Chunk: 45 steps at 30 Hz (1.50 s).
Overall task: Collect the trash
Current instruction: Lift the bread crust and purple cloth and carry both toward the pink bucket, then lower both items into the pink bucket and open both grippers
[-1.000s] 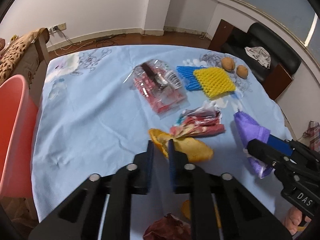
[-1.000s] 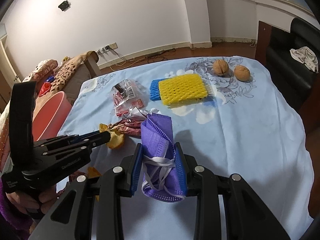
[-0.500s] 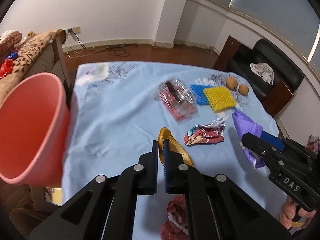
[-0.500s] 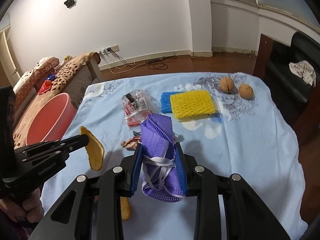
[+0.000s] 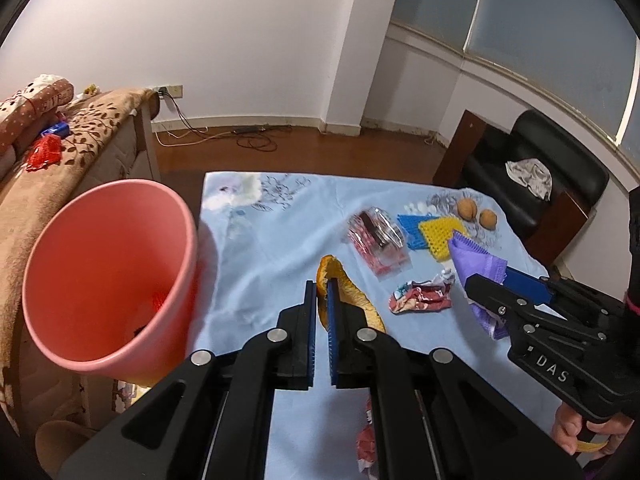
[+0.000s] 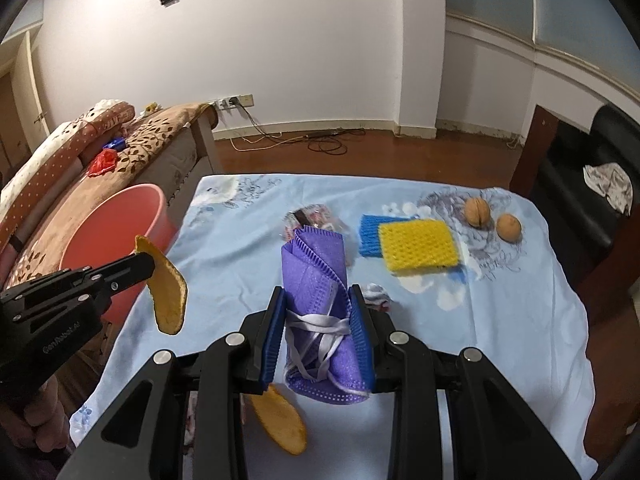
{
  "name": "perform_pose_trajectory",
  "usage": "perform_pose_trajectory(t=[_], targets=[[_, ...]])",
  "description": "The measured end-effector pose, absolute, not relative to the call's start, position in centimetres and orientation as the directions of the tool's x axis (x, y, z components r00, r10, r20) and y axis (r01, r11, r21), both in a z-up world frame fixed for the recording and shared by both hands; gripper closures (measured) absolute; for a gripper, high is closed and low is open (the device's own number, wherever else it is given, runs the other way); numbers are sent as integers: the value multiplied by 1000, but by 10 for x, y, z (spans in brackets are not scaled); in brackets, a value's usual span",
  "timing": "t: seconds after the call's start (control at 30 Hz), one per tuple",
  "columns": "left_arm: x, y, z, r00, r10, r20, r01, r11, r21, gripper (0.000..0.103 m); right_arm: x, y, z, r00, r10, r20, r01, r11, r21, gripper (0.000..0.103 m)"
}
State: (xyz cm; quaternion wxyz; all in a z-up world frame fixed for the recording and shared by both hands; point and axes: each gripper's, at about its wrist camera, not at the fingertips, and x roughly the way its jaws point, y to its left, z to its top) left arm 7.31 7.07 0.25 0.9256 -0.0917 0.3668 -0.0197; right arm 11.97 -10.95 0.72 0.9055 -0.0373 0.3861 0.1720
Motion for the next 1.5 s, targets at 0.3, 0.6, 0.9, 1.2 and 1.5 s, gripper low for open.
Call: perform_pose_trajectory(t=[0.3,0.6,0.9,1.2,1.5], targets=[[59,100,11,759,-52,-649,-96,977,-191,98,117,-75,13,633,301,-713,-398,917,34,72],[47,140,13,762,48,-646,-217,959,-185,98,117,-15,19,592,386,-707,-515,856,35,72],[36,181,11,741,142,-657,-337,924,-181,98,120,43,17,530,452,-717,-605,794,53,72],[37,208,2,714,200,-671,-407,898,-166,98,133,82,12,495,470,-731,-638,767,61,72],[42,228,-10,688,236,-686,-453,878,-152,98,144,109,3,475,472,-742,-657,751,57,72]])
